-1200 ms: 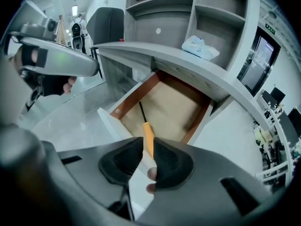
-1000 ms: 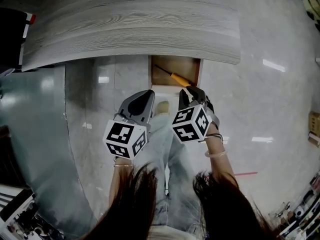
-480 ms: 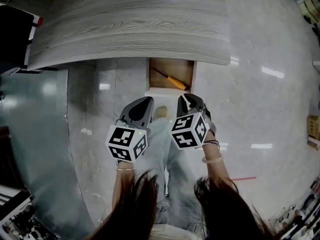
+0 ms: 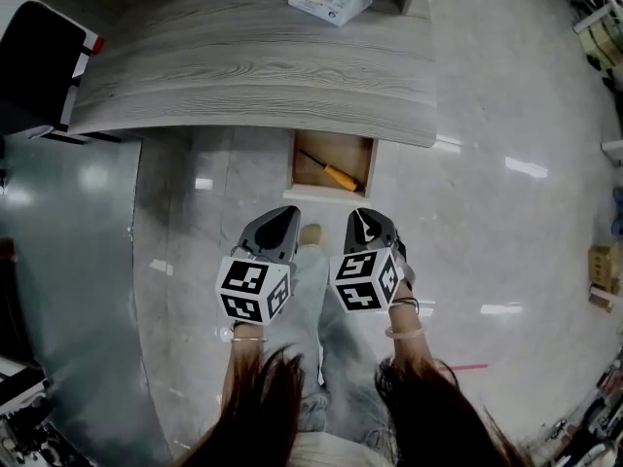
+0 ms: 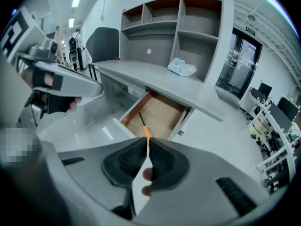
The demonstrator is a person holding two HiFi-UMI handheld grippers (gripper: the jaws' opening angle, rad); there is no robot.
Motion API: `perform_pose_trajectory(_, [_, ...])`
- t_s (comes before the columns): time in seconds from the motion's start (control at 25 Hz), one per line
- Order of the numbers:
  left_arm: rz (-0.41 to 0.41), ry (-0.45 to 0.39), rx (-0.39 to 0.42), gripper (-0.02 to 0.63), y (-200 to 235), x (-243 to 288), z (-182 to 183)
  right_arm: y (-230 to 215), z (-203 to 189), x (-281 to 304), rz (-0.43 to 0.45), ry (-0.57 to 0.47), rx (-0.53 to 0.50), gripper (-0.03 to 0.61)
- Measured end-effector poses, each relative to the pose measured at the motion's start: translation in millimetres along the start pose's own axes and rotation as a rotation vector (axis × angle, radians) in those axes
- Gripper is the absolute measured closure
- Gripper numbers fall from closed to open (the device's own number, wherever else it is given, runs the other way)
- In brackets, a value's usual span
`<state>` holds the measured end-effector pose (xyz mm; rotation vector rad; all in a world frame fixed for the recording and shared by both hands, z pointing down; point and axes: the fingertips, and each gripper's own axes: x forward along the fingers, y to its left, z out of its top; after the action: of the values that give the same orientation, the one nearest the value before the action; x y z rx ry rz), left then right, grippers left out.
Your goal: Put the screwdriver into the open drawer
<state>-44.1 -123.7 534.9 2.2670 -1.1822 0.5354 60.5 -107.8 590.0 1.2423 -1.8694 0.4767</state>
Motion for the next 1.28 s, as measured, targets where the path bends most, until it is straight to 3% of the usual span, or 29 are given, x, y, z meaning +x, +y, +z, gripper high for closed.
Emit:
perform_pose_trajectory(0.72, [-0.027,-0.035,0.009,0.594,-47.4,-47.3,33.5,-9.1,18.0,-90.5,-0.069,-0.082,0.052,0.548])
perform_pose_trajectory(1.28, [-0.065,-0.065,0.105,0.594,-90.3,-74.1,65.0,-15.6,40.8,-150.5,-0.094,-0.183,0.076,0.548])
